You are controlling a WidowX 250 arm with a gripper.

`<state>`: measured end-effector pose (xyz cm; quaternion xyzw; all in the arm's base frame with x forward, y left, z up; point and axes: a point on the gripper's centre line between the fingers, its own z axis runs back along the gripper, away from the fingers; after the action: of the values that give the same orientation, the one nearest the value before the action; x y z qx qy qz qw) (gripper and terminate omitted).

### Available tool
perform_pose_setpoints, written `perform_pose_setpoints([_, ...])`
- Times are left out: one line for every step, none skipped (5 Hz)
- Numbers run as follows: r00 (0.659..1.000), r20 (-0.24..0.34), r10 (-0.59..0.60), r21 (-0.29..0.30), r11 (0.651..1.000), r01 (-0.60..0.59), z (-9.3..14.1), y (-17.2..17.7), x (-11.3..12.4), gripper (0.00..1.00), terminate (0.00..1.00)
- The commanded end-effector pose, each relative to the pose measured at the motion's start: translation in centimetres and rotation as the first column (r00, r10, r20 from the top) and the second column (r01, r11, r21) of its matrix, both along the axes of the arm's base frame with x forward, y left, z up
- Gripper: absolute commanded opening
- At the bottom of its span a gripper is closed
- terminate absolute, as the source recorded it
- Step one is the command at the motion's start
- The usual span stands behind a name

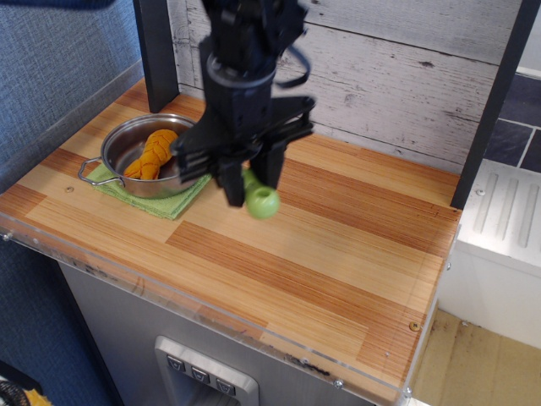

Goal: Place the green spatula below the silver pot.

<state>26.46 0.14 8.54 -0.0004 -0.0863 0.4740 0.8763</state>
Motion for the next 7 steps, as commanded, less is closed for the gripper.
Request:
perform_pose_setpoints([0.994,-0.011,0.109,0.027,0.994,-0.109,-1.7,0.4,0.3,0.0,0.0])
perform_pose_setpoints([0.985,-0.04,0.17,0.054,0.984,-0.168,-3.0,1.6,-0.2,0.0,0.0])
perform_pose_setpoints([0.977,-0.055,0.205,0.065,0.977,-0.202,-4.0,2.6,-0.9,0.0,0.0])
perform_pose_setpoints([0.966,-0.086,0.244,0.062,0.969,-0.239,-5.3,4.3,-2.8,0.0,0.0])
perform_pose_setpoints([0.968,-0.112,0.223,0.069,0.974,-0.216,-6.2,5.5,-3.7,0.0,0.0])
perform_pose_setpoints([0.974,-0.139,0.179,0.048,0.984,-0.174,-7.0,6.1,-3.9,0.0,0.0])
perform_pose_setpoints([0.976,-0.142,0.165,0.057,0.986,-0.158,-6.9,6.2,-4.0,0.0,0.0])
